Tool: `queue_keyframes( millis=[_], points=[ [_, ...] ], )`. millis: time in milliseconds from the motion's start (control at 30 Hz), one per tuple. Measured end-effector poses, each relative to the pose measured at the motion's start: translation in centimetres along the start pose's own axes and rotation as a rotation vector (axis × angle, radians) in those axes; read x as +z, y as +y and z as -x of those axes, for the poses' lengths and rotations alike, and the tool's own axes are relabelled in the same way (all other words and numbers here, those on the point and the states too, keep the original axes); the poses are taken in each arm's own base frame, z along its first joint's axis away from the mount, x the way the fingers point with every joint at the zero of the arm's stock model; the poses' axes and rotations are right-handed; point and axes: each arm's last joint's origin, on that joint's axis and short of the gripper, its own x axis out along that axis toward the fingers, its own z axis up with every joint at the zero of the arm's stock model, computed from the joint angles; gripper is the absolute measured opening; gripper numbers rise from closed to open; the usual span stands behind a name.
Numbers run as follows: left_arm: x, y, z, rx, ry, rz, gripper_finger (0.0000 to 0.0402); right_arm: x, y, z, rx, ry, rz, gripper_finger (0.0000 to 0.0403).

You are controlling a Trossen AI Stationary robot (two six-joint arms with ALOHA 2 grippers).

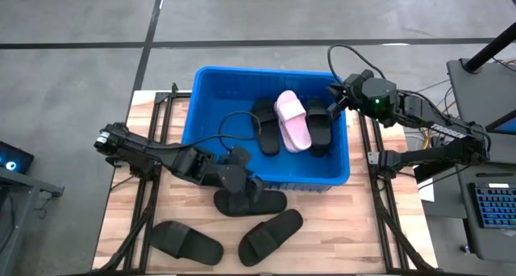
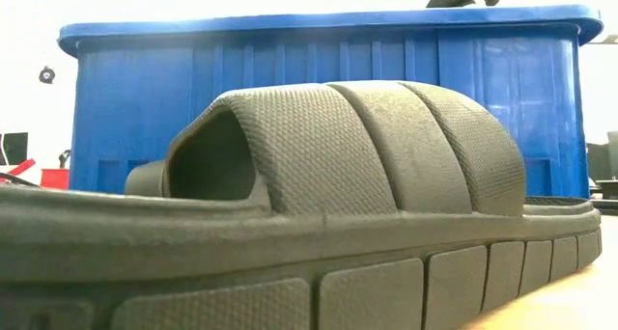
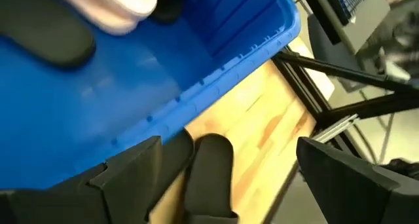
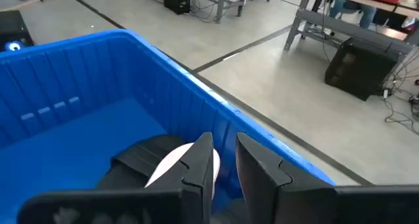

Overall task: Pick and place slides into bin
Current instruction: Put the black slide into the blue bin

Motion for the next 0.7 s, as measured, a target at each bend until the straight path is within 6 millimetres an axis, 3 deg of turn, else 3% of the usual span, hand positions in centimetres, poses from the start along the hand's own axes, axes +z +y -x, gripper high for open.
queue_keyframes(
  millis=[367,700],
  points=[
    [-1.5,-0.1,-1.1,0.031,0.037,0.212,0.0338,0.1,0.0,0.0,0.001,-0.014,0.174,0.0057],
    [-4.1,-0.4,-1.9,0.063,0.235,0.345,0.0338,0.2,0.1,-0.1,0.001,-0.015,0.197,0.0057]
  ],
)
